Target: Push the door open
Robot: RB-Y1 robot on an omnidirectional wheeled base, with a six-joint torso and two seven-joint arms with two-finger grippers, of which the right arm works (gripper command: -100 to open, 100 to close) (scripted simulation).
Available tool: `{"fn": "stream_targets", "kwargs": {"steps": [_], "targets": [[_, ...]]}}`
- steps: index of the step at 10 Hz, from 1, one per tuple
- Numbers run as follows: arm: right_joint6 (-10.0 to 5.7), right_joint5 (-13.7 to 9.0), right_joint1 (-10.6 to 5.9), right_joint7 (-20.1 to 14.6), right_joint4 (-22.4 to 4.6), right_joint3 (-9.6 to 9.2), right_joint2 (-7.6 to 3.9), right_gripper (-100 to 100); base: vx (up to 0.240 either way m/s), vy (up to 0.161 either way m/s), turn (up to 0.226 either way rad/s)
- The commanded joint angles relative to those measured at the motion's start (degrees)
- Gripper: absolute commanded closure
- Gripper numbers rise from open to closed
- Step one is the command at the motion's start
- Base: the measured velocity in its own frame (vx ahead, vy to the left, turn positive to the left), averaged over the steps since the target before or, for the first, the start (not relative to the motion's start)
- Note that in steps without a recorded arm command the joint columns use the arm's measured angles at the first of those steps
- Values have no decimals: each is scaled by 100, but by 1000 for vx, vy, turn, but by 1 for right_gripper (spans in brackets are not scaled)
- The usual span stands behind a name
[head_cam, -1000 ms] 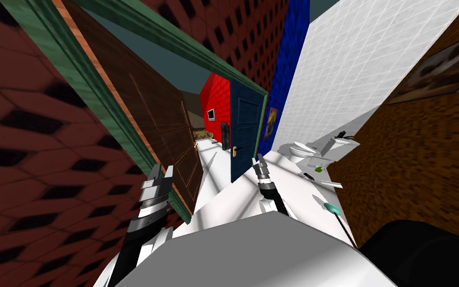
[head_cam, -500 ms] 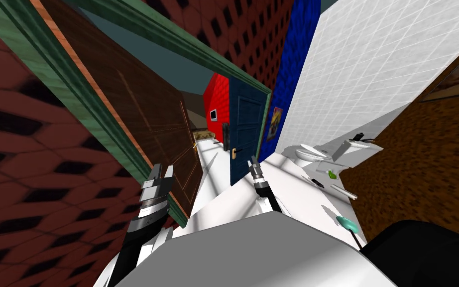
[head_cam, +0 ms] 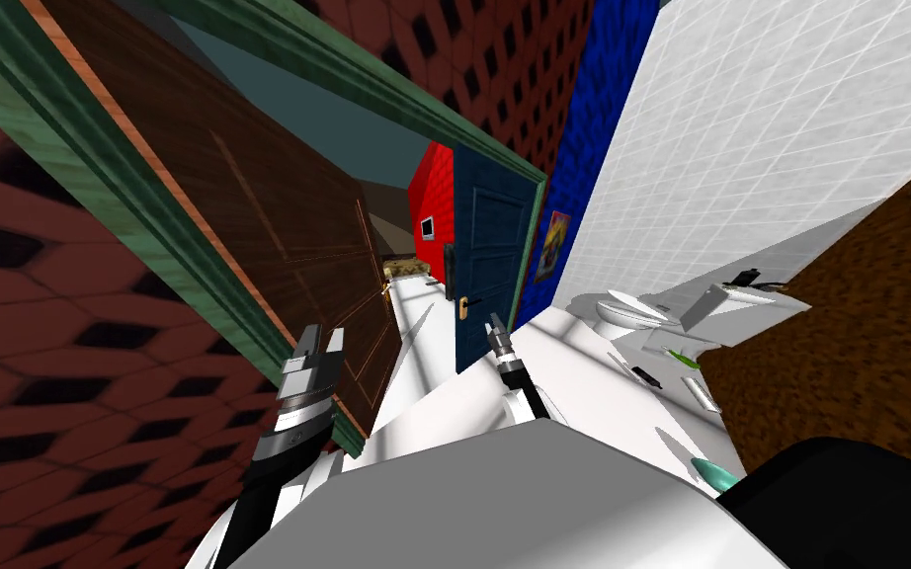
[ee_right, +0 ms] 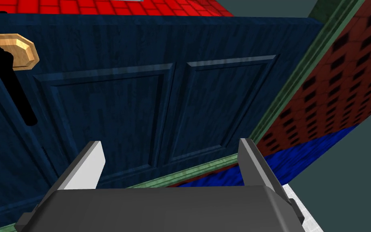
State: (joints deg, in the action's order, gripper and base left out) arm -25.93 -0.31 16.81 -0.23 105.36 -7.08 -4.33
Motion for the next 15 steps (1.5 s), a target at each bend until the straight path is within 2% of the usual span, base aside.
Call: {"fn": "stream_targets", "kwargs": {"steps": [1,2,4,5,8,15], "targets": [[137,3,-134,-35,-203,-39,-31,-100,115,-177,97],[221,12,-258,-59,-436,-87,-40,-100,125,-159,135],[305,22,-383,-82,-668,-135,-44,-100,97,-143,92],[388,32,-505,-106,-897,-183,-44,-100,112,-156,116],[510,46,-686,-140,-1235,-253,-39,-100,97,-137,81],[916,92,-1287,-254,-2359,-486,58,-100,99,-184,106]]}}
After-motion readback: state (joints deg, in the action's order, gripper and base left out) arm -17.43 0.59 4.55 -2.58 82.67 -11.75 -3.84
